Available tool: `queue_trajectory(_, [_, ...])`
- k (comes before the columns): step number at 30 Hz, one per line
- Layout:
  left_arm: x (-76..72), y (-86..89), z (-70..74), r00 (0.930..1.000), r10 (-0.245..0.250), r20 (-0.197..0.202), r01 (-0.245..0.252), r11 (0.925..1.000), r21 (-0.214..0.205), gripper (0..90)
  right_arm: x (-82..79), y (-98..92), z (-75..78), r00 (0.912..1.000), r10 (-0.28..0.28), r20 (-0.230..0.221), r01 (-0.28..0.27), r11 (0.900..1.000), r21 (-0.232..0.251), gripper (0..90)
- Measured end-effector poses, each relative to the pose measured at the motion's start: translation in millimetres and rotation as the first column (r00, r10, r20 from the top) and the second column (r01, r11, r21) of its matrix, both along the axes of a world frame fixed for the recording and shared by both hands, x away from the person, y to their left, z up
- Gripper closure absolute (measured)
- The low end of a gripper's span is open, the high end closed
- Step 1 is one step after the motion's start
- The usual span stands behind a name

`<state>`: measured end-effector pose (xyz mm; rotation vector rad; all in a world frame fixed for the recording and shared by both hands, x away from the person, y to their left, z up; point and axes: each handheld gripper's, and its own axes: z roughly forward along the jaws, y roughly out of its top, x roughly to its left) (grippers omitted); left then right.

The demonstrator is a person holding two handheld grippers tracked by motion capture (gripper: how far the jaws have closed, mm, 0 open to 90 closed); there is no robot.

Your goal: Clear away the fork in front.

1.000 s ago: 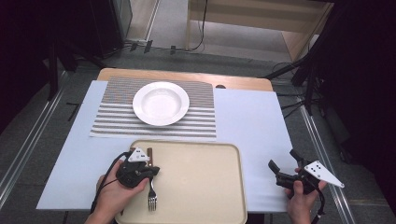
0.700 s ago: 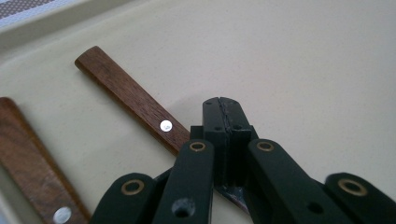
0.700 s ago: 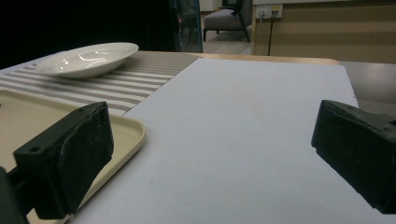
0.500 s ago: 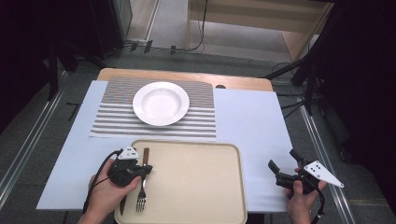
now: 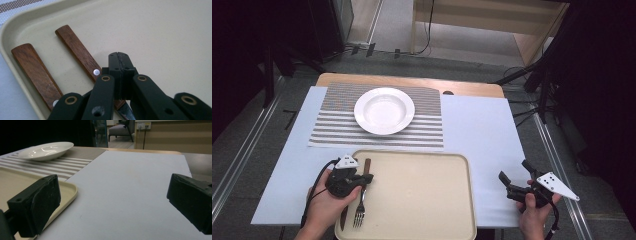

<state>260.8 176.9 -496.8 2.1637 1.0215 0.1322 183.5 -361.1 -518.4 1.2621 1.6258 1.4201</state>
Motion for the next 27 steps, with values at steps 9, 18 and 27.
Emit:
queue_trajectory(9, [0.7,2.9,1.7,0.9998,0.012,0.016,-0.012,0.9991,-0.041,89.8,-0.5,-0.2,0.1,1.0000,0.002,0.002,-0.002,1.0000,-0.001,0.0])
queue_trajectory(18, [-0.6,8.1,15.6,0.9976,0.028,0.064,-0.021,0.9935,-0.112,79.8,-0.5,0.1,0.2,1.0000,0.002,0.001,-0.002,1.0000,-0.001,0.0])
queue_trajectory(27, [1.6,5.5,28.9,0.9969,-0.019,0.076,0.034,0.9813,-0.189,48.5,-0.5,0.3,0.2,1.0000,0.005,0.001,-0.005,1.0000,-0.004,0.0])
